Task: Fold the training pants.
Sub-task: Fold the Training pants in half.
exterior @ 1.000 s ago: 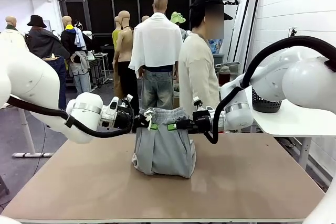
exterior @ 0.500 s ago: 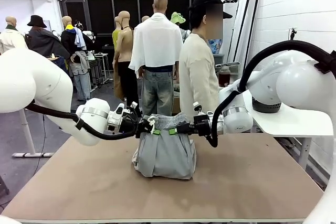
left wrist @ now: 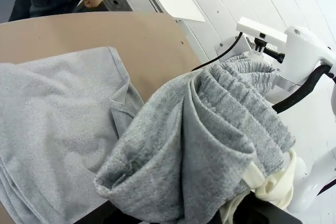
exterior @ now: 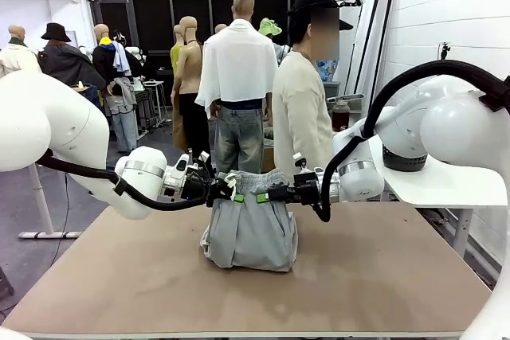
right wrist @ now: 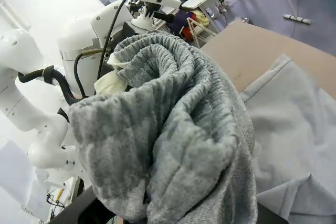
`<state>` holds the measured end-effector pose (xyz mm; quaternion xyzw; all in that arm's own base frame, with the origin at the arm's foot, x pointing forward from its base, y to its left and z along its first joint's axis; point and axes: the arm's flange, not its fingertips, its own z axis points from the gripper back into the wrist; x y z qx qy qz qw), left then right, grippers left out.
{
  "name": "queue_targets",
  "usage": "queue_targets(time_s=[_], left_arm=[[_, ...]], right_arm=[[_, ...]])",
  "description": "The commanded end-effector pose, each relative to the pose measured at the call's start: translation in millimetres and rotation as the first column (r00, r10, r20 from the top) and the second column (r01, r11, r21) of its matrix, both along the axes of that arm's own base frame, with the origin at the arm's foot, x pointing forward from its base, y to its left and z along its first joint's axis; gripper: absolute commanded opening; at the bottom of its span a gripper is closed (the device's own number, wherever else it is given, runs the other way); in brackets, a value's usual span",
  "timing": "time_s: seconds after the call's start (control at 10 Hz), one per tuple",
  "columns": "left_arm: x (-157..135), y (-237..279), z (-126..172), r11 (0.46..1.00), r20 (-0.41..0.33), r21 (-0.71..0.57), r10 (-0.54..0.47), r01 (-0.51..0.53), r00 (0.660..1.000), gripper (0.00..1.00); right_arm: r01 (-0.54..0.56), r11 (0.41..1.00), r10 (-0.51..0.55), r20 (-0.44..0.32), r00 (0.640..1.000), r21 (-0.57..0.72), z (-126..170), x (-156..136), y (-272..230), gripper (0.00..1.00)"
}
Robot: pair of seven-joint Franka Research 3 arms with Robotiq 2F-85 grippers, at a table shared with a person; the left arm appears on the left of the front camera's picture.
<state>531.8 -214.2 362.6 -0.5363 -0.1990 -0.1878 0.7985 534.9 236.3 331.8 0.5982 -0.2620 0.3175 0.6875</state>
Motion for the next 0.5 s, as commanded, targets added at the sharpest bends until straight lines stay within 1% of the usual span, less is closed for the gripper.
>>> queue_targets(time_s=[0.0,0.2,0.4], left_arm=[[0.1,-0.1,0.2,1.000,0.000,0.000,0.000,0.000,1.000,0.00],[33.3,3.0,-12.3,1.000,-0.051,0.004,0.020,-0.019,0.999,0.00],[52.9,3.4,-24.7,0.999,-0.121,0.031,0.036,-0.033,0.992,0.00]], right_arm=[[0.020,1.000,-0.020,-0.028,0.999,-0.016,-5.7,12.9,2.9,0.00],[0.065,0.998,-0.066,-0.077,0.995,-0.012,-16.8,29.1,2.8,0.00],[0.090,0.996,-0.093,-0.113,0.989,-0.028,-27.2,38.4,3.7,0.00]])
